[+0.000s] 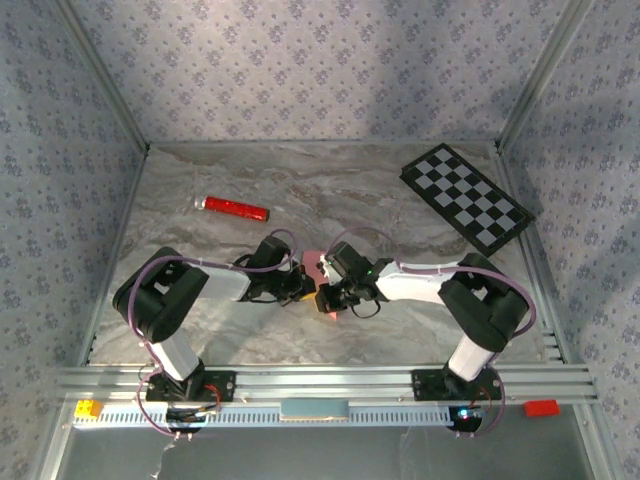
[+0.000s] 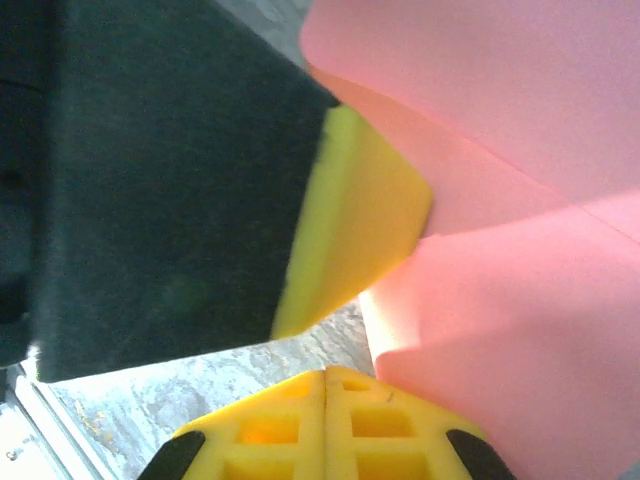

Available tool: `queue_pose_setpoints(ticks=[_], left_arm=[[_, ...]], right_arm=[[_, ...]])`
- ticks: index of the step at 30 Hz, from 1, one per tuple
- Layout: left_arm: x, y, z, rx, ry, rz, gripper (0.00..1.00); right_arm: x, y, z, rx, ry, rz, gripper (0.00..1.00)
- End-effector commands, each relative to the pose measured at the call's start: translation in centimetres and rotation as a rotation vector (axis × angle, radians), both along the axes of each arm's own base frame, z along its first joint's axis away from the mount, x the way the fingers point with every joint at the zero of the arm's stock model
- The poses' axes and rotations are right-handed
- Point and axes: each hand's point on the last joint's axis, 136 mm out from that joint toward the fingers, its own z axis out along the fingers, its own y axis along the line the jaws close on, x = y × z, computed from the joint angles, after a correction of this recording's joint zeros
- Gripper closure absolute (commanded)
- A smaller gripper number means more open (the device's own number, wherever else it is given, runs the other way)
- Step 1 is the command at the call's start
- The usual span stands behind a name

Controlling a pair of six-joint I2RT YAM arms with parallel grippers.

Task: Fold a paper plane with a square sheet of paper (pick it up from the middle)
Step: Third fold the triangle at the center of the table.

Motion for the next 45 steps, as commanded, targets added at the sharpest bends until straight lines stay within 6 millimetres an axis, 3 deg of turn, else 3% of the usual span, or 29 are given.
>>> queue_pose_setpoints(ticks=[1,16,25,42,45], left_arm=[[-0.2,0.7,-1.5,0.07,0.02,0.005,1.0],[-0.3,0.9,-1.7,0.09,0.021,0.005,1.0],[-0.3,1.3,-2.1,0.115,0.03,0.017,1.0],[-0.3,1.5,-2.4,0.122,0.044,0.03,1.0],[-0.4,1.5,-2.4,0.122,0.046,0.027,1.0]], right_arm=[[-0.2,-0.8,-0.9,-0.049,0.012,-0.005,0.94],[-1.2,-1.7,-2.2,-0.017,0.059,-0.048,0.93],[-2.0,-2.1,-1.8,0.027,0.057,-0.042,0.92],[-5.1,-5.4,-2.6,0.004,0.091,-0.042,0.92],[-5.1,-5.5,-1.9,0.013,0.084,-0.044,0.92]])
